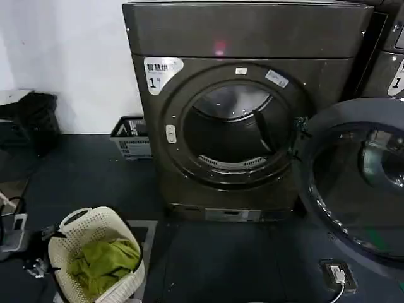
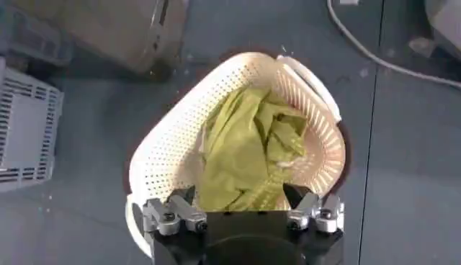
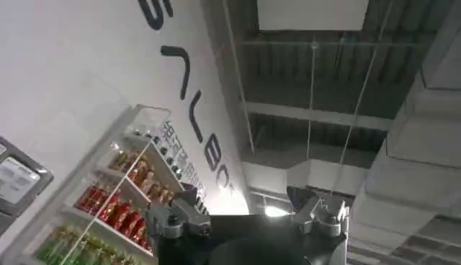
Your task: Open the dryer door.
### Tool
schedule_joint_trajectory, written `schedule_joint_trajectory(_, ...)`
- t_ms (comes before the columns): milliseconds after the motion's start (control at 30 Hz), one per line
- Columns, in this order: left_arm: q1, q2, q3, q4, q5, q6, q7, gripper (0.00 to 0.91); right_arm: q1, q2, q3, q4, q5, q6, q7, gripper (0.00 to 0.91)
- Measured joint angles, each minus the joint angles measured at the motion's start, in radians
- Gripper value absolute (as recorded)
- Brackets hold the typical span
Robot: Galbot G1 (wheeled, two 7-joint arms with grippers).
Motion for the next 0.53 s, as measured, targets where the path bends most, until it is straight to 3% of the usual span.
schedule_joint_trajectory(533, 0.036, -0.009, -0.042, 0.003, 0.005, -0.007, 0.0, 0.907, -0.028, 0.001, 0.04, -0.001, -0.002, 0.002, 0.001, 0.907)
